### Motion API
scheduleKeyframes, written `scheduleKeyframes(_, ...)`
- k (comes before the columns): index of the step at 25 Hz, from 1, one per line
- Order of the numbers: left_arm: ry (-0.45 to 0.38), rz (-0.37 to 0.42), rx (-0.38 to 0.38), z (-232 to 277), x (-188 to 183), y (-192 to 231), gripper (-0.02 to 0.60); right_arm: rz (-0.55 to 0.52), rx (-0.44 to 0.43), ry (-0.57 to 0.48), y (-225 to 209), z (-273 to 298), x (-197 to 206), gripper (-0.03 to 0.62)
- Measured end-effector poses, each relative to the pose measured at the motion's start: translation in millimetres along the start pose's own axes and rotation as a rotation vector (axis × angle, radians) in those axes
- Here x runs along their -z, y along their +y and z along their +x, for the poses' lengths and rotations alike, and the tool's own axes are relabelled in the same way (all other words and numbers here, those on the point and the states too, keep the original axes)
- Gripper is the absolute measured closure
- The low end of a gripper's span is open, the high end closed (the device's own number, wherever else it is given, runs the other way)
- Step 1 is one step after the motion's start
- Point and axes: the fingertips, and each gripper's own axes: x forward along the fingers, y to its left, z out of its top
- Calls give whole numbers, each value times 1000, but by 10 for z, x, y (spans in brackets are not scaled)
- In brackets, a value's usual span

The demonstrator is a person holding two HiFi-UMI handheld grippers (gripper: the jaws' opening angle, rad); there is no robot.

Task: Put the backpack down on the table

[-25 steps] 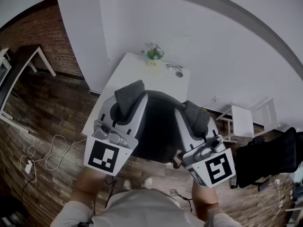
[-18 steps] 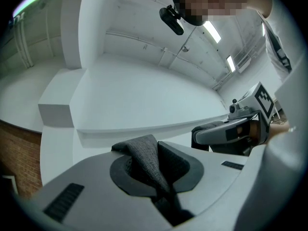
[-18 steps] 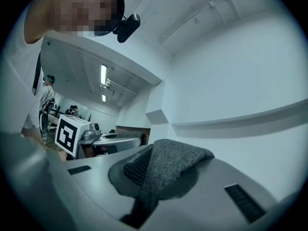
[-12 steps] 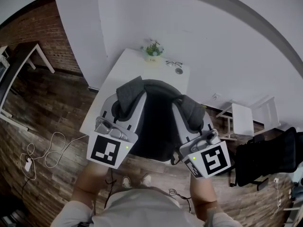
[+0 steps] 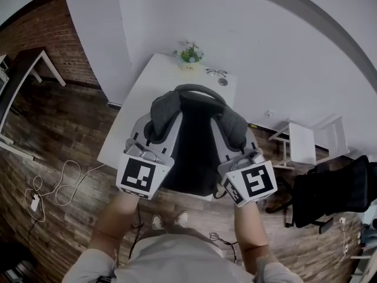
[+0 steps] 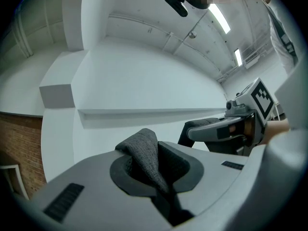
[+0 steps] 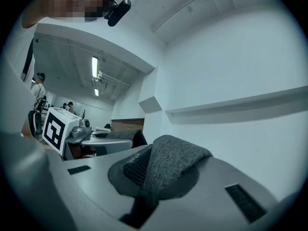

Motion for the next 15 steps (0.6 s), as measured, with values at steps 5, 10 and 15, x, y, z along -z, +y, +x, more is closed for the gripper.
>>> scheduleKeyframes(5,36,-29,11,130,213,60,528,11,4,40,-55,106,226,549)
scheduleKeyframes(10,77,-40,11,225,433,107,528,2,8,86,-127,207,429,548)
scheduleKeyframes(15,113,-59,7,298,619,115,528,1,7,126,-188,270,624,548)
